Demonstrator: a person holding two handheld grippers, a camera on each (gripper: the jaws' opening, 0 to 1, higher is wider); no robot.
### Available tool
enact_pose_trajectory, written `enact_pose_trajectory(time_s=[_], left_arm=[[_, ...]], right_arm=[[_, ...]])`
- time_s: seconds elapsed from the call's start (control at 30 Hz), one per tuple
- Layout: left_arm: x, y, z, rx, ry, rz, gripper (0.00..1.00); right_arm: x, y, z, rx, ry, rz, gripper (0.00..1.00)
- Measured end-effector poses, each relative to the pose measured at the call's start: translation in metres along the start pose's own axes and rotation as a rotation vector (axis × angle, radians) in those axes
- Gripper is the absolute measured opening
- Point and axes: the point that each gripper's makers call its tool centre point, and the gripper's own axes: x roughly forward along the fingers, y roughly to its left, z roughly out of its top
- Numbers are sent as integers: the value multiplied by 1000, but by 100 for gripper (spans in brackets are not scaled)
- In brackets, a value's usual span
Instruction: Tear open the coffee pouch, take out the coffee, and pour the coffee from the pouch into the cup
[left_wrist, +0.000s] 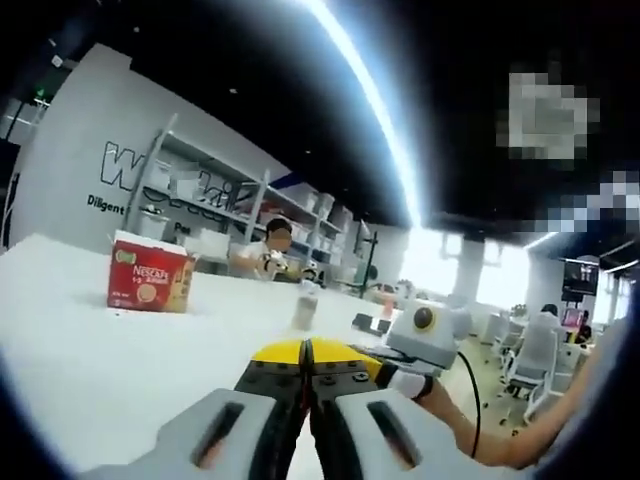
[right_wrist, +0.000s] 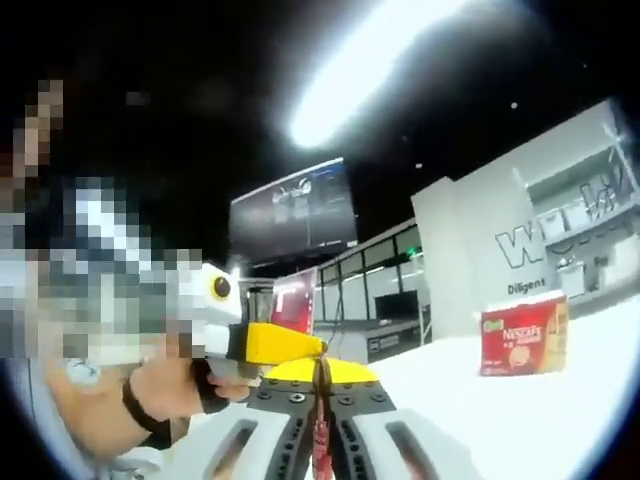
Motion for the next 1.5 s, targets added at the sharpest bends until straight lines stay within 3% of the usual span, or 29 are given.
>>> enact_pose_trajectory(time_s=[0.23, 0.43, 0.63, 0.7, 0.8, 0.87, 1.17, 1.3, 1.37, 1.5], left_arm=[[0, 2, 8, -20, -93, 50, 2], [1, 3, 13, -11, -128, 96, 1], [4, 11, 18, 67, -151, 199, 1], [5, 15, 22, 76, -161, 226, 1], [5, 27, 28, 152, -161, 305, 1], [5, 31, 32, 204, -158, 353, 1], [1, 31, 30, 275, -157, 399, 1], [0, 29, 31, 384, -138, 456, 1], [-1, 27, 32, 478, -118, 500, 1], [-1, 21, 32, 468, -127, 484, 1]], right_arm=[[3, -1, 8, -11, -46, -75, 1], [5, -4, 11, 21, -112, -132, 1], [12, -11, 12, -6, -141, -257, 0], [18, -15, 13, -13, -141, -288, 0], [29, -22, 13, -42, -115, -333, 0], [34, -24, 14, -53, -108, -341, 0], [37, -27, 12, -33, -127, -341, 1], [36, -27, 13, -41, -130, -353, 1], [37, -26, 14, -47, -130, -358, 1], [34, -27, 19, -67, -137, -363, 1]])
